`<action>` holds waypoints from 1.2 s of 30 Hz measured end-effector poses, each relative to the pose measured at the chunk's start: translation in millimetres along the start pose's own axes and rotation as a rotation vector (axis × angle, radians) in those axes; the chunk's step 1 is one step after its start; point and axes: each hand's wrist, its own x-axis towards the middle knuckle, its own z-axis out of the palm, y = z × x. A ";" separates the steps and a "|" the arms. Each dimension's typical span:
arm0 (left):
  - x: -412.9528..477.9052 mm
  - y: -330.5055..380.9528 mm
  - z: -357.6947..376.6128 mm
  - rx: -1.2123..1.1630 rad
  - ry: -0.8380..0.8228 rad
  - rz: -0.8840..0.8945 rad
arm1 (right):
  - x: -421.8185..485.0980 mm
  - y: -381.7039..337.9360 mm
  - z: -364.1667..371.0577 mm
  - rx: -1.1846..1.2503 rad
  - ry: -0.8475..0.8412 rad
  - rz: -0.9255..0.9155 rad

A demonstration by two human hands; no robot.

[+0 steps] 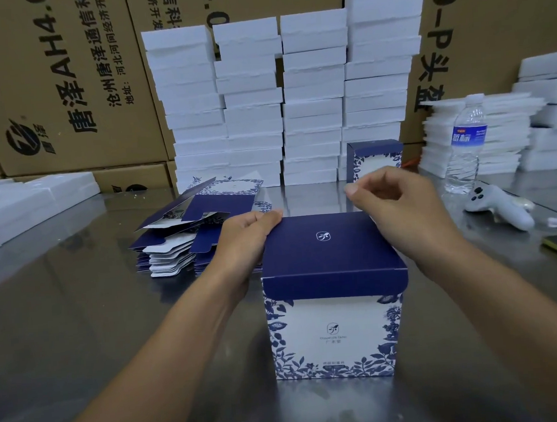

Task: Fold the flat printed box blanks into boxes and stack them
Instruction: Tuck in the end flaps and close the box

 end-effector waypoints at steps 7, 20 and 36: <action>2.9 -1.0 5.6 -0.025 0.046 0.007 | -51.0 -4.1 -6.5 0.082 -0.281 -0.258; -6.4 -19.8 20.2 0.399 0.040 0.708 | 2.5 44.9 26.4 -0.022 0.041 -0.446; 19.7 -43.6 33.9 0.272 0.186 0.833 | 10.0 67.0 39.9 -0.202 0.183 -0.570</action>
